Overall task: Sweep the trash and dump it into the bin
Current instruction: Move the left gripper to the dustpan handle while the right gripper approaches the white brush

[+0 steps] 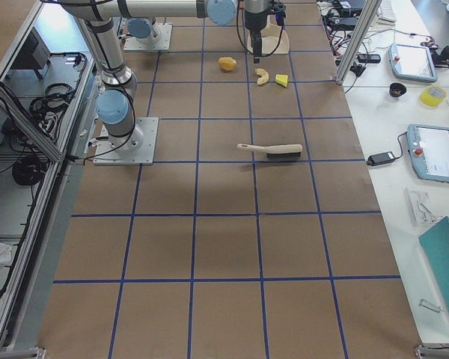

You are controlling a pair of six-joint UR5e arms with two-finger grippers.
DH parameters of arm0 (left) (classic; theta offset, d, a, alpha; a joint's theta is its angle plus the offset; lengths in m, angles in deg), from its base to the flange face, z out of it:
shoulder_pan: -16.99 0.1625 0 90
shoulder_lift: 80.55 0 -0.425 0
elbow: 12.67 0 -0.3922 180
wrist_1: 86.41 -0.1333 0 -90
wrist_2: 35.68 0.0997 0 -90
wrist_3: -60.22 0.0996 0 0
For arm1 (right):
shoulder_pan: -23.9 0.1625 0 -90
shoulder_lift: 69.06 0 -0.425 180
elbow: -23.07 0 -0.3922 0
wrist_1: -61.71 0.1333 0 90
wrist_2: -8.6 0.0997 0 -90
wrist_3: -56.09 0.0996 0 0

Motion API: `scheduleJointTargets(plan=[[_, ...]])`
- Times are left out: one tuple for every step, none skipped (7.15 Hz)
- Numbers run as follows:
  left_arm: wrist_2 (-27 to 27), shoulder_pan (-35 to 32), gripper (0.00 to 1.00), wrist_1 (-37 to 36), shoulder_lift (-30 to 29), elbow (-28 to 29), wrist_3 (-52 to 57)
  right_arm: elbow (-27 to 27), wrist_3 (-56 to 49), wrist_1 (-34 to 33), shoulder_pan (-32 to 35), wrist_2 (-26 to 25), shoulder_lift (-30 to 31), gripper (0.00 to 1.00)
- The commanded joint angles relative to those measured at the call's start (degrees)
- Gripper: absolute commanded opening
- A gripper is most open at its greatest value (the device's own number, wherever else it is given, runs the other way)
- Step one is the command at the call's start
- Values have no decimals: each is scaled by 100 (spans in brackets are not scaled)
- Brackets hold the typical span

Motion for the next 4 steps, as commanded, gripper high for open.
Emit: scheduleJointTargets(plan=[[-170,547,100,53,-81,-55,-756,0,-118,20,-128,13,-32,100],[-144,698,100,-8,-126,-38,-1020,9,-250,21,-216,13,-59,100],[-170,830,100,-35,-170,-3,-1162,9,-425,64,-330,-13,-68,100],[-153,874,100,-96,-248,15,-1154,52,-671,64,-540,-5,-85,100]])
